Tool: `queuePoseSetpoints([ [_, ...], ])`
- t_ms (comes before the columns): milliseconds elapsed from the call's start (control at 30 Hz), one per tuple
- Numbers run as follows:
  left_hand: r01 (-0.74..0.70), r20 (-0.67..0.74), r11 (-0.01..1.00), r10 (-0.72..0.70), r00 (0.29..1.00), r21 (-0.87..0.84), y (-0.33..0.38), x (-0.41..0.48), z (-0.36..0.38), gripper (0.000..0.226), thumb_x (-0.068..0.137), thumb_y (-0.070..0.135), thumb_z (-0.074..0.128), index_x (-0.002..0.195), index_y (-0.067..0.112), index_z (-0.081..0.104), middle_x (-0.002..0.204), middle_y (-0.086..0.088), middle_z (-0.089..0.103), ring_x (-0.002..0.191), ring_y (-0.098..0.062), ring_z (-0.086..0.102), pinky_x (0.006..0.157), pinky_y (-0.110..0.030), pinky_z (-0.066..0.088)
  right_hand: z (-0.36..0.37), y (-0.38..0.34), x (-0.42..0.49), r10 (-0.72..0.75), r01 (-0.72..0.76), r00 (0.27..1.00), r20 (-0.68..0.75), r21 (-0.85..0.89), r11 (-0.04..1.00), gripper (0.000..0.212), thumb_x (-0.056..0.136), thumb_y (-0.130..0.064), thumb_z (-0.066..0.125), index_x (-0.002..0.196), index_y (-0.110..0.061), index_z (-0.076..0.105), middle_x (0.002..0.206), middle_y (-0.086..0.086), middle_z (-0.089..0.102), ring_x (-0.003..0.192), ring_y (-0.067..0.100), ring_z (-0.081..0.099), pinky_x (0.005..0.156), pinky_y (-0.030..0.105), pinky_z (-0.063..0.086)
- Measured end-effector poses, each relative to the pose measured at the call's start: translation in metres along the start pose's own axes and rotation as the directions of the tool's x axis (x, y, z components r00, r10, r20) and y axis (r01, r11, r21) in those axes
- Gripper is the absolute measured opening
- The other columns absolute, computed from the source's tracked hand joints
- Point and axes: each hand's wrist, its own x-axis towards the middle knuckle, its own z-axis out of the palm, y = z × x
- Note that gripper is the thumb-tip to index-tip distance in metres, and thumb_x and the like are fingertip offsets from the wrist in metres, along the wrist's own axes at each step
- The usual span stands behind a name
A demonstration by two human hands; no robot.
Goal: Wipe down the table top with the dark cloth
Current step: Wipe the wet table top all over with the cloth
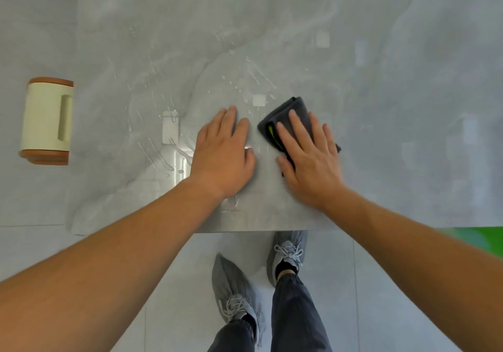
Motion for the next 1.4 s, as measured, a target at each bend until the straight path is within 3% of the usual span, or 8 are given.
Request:
queuePoseSetpoints([
  [100,0.01,0.014,1.0,-0.01,1.0,0.021,0.002,0.004,-0.004,0.053,0.098,0.034,0.042,0.146,0.014,0.036,0.163,-0.013,0.019,0.15,-0.032,0.015,0.119,-0.044,0.016,-0.012,0.033,0.026,-0.107,0.108,0.994,0.038,-0.022,0.994,0.058,0.101,-0.04,0.038,0.156,-0.029,0.027,0.166,0.0,0.017,0.152,0.035,0.012,0.123,0.053,0.01],
  [300,0.052,-0.079,0.999,-0.05,0.996,0.018,0.008,0.022,-0.014,0.038,0.093,0.031,0.049,0.123,0.01,0.054,0.128,-0.012,0.05,0.115,-0.033,0.046,0.096,-0.043,0.036,-0.031,0.044,0.111,0.324,-0.321,0.946,-0.017,0.097,0.942,0.06,0.103,-0.044,0.03,0.159,-0.03,0.014,0.168,-0.003,0.002,0.153,0.033,-0.003,0.123,0.049,-0.003],
  [533,0.068,-0.056,0.998,-0.068,0.996,0.002,0.018,0.06,-0.03,0.051,0.092,0.027,0.054,0.138,0.01,0.042,0.15,-0.013,0.036,0.137,-0.034,0.033,0.11,-0.046,0.031,-0.031,0.058,0.073,-0.24,0.24,0.966,0.101,0.007,0.971,0.055,0.102,-0.04,0.032,0.156,-0.028,0.028,0.166,-0.001,0.016,0.153,0.033,0.009,0.123,0.052,0.007],
  [733,0.081,-0.01,0.995,-0.081,0.997,0.06,0.016,0.094,-0.039,0.059,0.093,0.039,0.04,0.147,0.015,0.034,0.16,-0.015,0.022,0.146,-0.036,0.023,0.114,-0.05,0.027,-0.054,0.094,0.175,0.198,-0.199,0.98,0.014,0.094,0.975,0.056,0.104,-0.036,0.031,0.158,-0.031,0.018,0.168,-0.002,0.004,0.153,0.032,0.0,0.123,0.05,0.0],
  [1000,0.138,0.009,0.987,-0.139,0.99,0.082,0.021,0.107,-0.043,0.055,0.093,0.041,0.045,0.143,0.016,0.042,0.153,-0.015,0.036,0.139,-0.034,0.031,0.111,-0.046,0.024,-0.05,0.093,0.149,-0.233,0.234,0.967,0.103,0.004,0.972,0.055,0.102,-0.039,0.031,0.156,-0.029,0.027,0.167,-0.002,0.015,0.153,0.033,0.006,0.123,0.052,0.005],
  [1133,0.11,-0.049,0.993,-0.108,0.993,0.039,0.012,0.123,-0.06,0.051,0.089,0.041,0.044,0.133,0.014,0.048,0.125,-0.006,0.052,0.114,-0.03,0.049,0.102,-0.042,0.027,-0.062,0.101,0.214,0.045,-0.047,0.998,0.037,0.063,0.997,0.055,0.103,-0.036,0.034,0.157,-0.033,0.022,0.167,-0.005,0.008,0.153,0.03,0.001,0.124,0.047,-0.002],
  [1233,0.041,-0.071,0.999,-0.039,0.997,0.027,-0.008,0.145,-0.07,0.054,0.09,0.04,0.045,0.136,0.011,0.046,0.126,-0.009,0.051,0.116,-0.031,0.048,0.103,-0.041,0.025,-0.061,0.083,0.253,0.254,-0.252,0.967,-0.008,0.101,0.962,0.056,0.104,-0.038,0.03,0.158,-0.032,0.017,0.168,-0.004,0.002,0.153,0.032,-0.003,0.124,0.049,-0.003],
  [1400,0.005,-0.038,0.998,-0.002,0.999,0.068,-0.04,0.194,-0.09,0.059,0.095,0.041,0.042,0.144,0.01,0.037,0.157,-0.017,0.026,0.146,-0.036,0.021,0.117,-0.045,0.016,-0.049,0.055,0.212,-0.051,0.05,0.998,0.045,0.023,0.998,0.055,0.104,-0.039,0.03,0.157,-0.031,0.022,0.168,-0.004,0.008,0.154,0.031,0.001,0.124,0.05,0.0],
])
